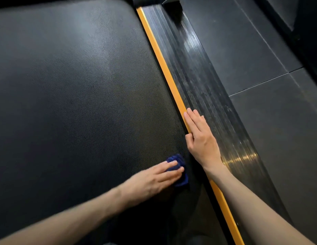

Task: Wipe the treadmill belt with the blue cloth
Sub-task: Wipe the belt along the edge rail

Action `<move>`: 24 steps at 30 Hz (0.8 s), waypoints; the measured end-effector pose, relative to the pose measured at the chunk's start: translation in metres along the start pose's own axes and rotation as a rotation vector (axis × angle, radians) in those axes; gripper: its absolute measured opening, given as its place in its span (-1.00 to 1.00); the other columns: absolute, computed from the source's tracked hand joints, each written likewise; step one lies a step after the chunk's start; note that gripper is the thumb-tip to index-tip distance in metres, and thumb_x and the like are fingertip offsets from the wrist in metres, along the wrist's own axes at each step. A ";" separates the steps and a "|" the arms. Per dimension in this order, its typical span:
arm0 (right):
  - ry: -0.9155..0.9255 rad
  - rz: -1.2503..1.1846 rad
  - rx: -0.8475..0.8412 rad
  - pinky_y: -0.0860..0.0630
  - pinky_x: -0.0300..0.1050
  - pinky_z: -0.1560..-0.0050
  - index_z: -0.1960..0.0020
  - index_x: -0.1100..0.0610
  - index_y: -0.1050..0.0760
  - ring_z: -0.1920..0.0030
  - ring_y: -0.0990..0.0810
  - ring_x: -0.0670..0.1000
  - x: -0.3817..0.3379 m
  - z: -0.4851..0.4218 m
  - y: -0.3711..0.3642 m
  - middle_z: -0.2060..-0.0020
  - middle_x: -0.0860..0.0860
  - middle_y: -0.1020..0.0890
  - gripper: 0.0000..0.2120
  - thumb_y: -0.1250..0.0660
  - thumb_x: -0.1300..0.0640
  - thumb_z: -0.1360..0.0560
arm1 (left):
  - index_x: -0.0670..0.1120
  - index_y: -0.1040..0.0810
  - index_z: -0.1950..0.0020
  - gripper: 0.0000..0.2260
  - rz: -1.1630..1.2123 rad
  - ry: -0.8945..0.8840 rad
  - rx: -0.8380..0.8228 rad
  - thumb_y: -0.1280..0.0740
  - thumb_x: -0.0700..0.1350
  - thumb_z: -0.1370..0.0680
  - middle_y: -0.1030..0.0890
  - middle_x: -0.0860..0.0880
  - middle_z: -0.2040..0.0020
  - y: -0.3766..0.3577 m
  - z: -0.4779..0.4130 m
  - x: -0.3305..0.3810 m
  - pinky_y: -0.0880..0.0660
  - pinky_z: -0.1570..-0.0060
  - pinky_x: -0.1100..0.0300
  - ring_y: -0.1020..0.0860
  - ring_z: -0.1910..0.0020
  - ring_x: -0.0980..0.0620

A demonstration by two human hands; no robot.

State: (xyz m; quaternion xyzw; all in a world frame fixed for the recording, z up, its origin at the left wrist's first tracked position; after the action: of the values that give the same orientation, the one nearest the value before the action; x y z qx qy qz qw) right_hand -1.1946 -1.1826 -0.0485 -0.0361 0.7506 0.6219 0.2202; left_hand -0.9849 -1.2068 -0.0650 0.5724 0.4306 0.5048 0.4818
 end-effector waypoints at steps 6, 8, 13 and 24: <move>-0.012 0.002 -0.004 -0.09 -0.07 -0.48 -0.46 0.20 -0.25 -0.47 -0.18 -0.02 0.002 0.001 -0.002 -0.45 0.06 -0.29 -0.50 -0.13 0.26 -0.51 | -0.35 -0.30 -0.38 -0.59 0.085 0.494 0.210 -0.03 -0.20 -0.58 -0.31 -0.27 -0.41 0.012 -0.005 -0.137 0.12 -0.45 0.17 -0.22 -0.41 -0.27; -0.010 -0.001 0.016 -0.09 -0.08 -0.47 -0.44 0.21 -0.28 -0.46 -0.21 -0.01 0.003 0.000 -0.001 -0.43 0.07 -0.32 -0.50 -0.17 0.28 -0.51 | -0.39 -0.28 -0.37 -0.58 0.161 0.762 0.253 -0.06 -0.22 -0.56 -0.27 -0.34 -0.40 0.023 -0.001 -0.192 0.13 -0.45 0.20 -0.18 -0.40 -0.38; -0.007 0.011 0.017 -0.07 -0.09 -0.47 -0.45 0.20 -0.27 -0.46 -0.21 -0.01 0.002 -0.001 0.000 -0.43 0.07 -0.33 -0.50 -0.20 0.29 -0.51 | -0.38 -0.23 -0.40 -0.43 0.157 0.845 0.207 0.07 -0.14 -0.45 -0.21 -0.31 -0.44 0.024 -0.009 -0.166 -0.02 -0.44 -0.04 -0.10 -0.44 -0.35; 0.005 0.013 0.002 -0.14 0.01 -0.48 -0.46 0.21 -0.24 -0.47 -0.20 0.03 -0.001 0.001 0.000 -0.45 0.08 -0.29 -0.49 -0.12 0.26 -0.51 | -0.23 -0.33 -0.40 -0.61 -0.038 0.017 -0.012 -0.03 -0.20 -0.59 -0.30 -0.14 -0.45 -0.009 -0.012 0.026 -0.18 -0.42 -0.02 -0.21 -0.45 -0.16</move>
State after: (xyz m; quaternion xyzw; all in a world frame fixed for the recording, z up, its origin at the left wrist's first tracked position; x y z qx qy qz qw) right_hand -1.1933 -1.1815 -0.0480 -0.0325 0.7520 0.6224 0.2145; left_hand -0.9940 -1.1782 -0.0693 0.5570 0.4421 0.5030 0.4912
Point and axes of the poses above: each hand's wrist, its own z-axis away from the middle knuckle, its own y-axis out of the back of the hand, x = y × z, the point moved 1 cm from there along -z, towards the middle knuckle
